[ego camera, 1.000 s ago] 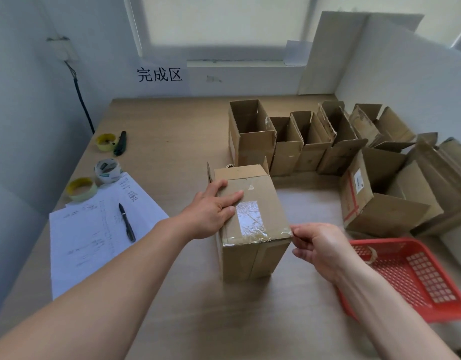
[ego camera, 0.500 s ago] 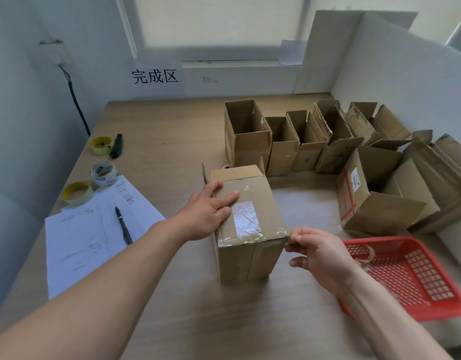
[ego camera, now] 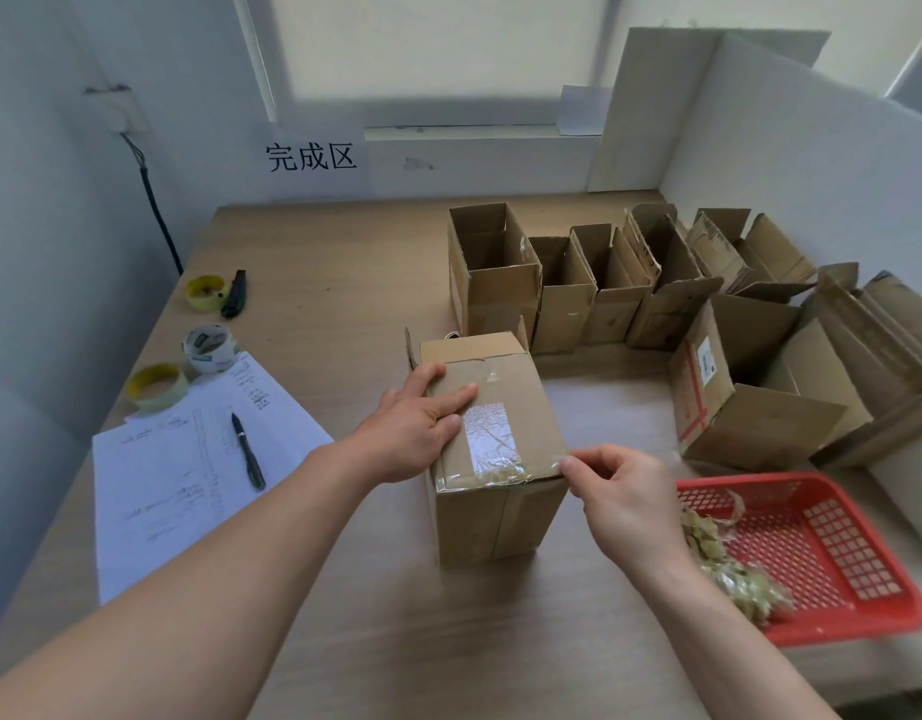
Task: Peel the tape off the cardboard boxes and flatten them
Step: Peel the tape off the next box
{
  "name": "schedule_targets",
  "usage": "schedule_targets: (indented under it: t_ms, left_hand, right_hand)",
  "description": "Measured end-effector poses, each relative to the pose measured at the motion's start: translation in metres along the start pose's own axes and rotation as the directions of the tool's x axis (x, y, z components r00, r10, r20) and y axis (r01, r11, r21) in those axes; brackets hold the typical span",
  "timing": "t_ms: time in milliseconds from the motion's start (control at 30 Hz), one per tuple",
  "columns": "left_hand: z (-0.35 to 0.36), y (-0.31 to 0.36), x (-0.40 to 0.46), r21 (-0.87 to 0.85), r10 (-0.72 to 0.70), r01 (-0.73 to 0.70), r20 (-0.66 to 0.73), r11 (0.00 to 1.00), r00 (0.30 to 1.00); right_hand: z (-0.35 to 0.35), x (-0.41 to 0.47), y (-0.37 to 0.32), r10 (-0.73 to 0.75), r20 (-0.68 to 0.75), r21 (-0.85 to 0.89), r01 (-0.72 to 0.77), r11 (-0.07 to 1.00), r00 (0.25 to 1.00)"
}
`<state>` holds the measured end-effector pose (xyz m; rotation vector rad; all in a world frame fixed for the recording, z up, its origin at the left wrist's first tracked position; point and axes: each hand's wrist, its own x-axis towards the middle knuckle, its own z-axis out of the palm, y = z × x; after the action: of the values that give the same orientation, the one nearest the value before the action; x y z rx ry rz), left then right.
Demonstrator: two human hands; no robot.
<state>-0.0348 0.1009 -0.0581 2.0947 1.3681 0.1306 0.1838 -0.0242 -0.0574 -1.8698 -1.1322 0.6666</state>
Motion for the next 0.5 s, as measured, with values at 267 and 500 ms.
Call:
schedule_targets:
  t_ms: [267, 500]
  left_hand:
    - [0.002, 0.0, -0.001, 0.016, -0.014, 0.015, -0.021, 1.0, 1.0]
    - [0.005, 0.007, -0.002, -0.015, 0.005, -0.006, -0.031, 1.0, 1.0]
  right_hand:
    - [0.001, 0.003, -0.003, -0.066, -0.004, -0.188, 0.064, 0.98, 0.998]
    - [-0.003, -0.012, -0.007, -0.411, 0.046, -0.365, 0.399, 0.841, 0.91]
